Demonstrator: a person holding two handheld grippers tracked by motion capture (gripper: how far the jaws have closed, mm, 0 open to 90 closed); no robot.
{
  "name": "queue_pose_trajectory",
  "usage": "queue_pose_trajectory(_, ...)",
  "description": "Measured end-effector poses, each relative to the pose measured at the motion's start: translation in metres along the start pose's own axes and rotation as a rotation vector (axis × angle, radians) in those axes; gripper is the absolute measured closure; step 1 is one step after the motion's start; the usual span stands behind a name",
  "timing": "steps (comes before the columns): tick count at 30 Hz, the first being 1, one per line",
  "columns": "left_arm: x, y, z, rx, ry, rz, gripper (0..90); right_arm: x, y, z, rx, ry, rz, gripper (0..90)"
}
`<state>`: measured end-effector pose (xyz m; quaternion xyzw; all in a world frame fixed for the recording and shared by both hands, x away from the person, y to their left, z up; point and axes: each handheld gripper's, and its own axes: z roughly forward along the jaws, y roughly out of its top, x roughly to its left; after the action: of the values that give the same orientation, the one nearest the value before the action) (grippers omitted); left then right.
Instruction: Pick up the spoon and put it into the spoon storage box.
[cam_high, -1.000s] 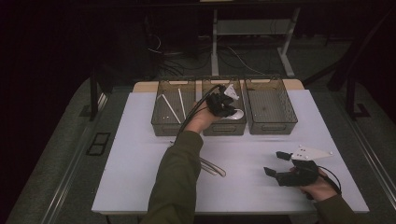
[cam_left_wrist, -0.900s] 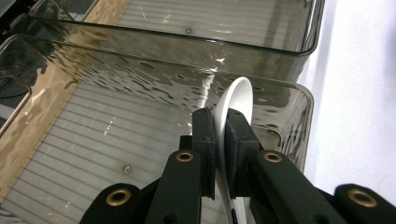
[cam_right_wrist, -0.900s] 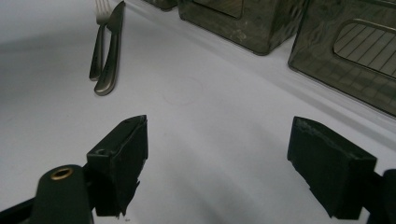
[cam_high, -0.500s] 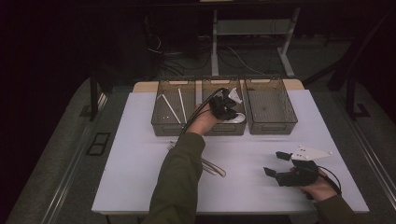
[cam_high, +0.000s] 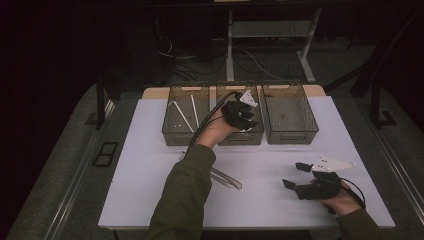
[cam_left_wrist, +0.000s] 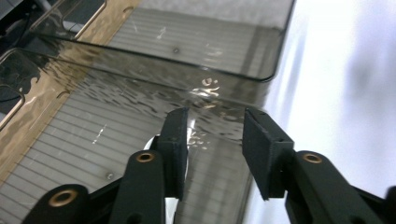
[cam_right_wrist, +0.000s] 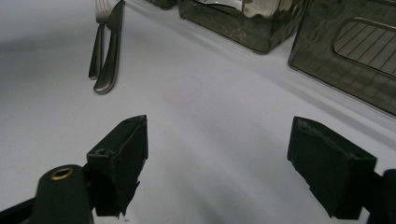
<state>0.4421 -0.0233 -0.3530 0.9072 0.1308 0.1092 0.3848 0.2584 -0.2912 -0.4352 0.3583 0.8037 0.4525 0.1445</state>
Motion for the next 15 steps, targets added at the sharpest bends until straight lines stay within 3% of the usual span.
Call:
queue_pose_trajectory(4, -0.006, -0.001, -0.015, -0.04, -0.014, -0.035, 48.3, 0.0, 0.0, 0.0, 0.004, -0.002, 0.001, 20.3)
queue_pose_trajectory(15, -0.039, -0.018, -0.056, -0.084, -0.029, -0.028, 34.7, 0.0, 0.0, 0.001, 0.012, -0.006, 0.001, 20.3)
